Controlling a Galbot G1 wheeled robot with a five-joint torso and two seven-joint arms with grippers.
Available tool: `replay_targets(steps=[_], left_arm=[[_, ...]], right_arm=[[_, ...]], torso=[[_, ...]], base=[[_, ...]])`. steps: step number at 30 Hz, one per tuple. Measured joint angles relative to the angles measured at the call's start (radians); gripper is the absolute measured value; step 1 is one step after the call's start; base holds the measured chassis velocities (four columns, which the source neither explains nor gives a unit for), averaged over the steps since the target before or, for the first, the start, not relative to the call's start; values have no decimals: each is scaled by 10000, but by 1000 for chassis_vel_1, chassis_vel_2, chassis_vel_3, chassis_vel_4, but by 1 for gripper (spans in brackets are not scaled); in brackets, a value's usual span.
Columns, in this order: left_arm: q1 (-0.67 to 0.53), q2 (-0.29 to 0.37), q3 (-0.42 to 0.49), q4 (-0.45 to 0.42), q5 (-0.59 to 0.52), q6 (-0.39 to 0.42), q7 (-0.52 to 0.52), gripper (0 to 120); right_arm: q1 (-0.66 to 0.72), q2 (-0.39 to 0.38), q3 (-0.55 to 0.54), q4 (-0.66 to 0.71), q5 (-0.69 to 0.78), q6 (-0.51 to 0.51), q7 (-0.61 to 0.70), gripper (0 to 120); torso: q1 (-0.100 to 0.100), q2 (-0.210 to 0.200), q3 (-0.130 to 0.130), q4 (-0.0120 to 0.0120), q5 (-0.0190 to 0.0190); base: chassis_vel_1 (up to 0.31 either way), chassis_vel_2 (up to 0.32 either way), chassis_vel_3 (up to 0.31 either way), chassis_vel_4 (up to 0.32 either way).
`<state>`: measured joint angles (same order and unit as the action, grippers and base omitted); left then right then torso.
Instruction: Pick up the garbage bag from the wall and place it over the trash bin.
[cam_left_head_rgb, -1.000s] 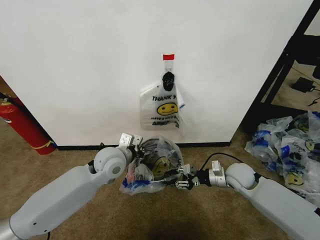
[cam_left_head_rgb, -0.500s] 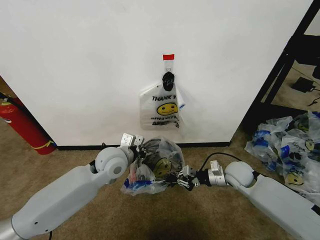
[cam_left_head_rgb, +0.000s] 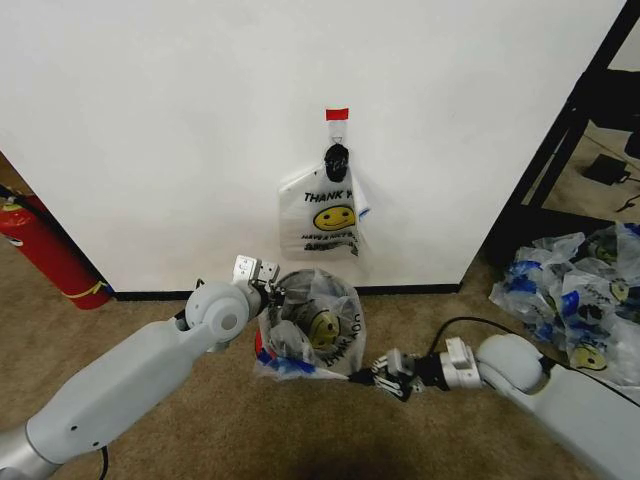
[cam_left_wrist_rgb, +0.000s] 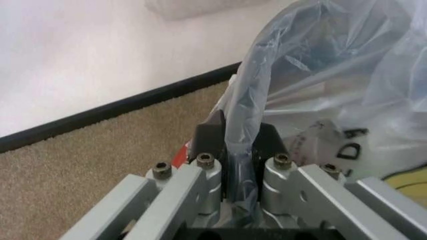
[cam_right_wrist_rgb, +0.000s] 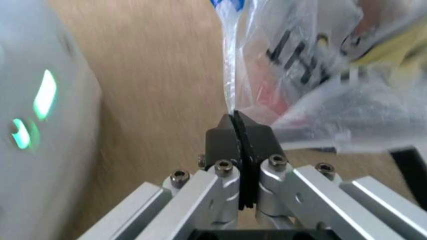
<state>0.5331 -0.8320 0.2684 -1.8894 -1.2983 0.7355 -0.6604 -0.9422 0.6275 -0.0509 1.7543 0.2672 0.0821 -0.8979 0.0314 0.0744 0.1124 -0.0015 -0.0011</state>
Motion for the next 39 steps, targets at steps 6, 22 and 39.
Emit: replay_targets(steps=[6, 22, 39], left_arm=[[-23, 29, -139, -327, -536, 0, -322, 4], [242, 653, -677, -1632, -2708, 0, -1018, 4], [505, 472, -1425, -1411, -2997, 0, -729, 4]], right_arm=[[-285, 258, 377, -536, -934, 466, 546, 0], [-393, 2092, 528, -2526, -1911, 1020, 2925, 0], [-2531, 2393, 2494, -1789, 111, 1658, 3054, 35]], torso=[[0, 0, 0, 0, 3], [0, 0, 0, 4, 2], [0, 0, 0, 0, 0]], base=[[0, 0, 0, 0], [0, 0, 0, 0], [0, 0, 0, 0]])
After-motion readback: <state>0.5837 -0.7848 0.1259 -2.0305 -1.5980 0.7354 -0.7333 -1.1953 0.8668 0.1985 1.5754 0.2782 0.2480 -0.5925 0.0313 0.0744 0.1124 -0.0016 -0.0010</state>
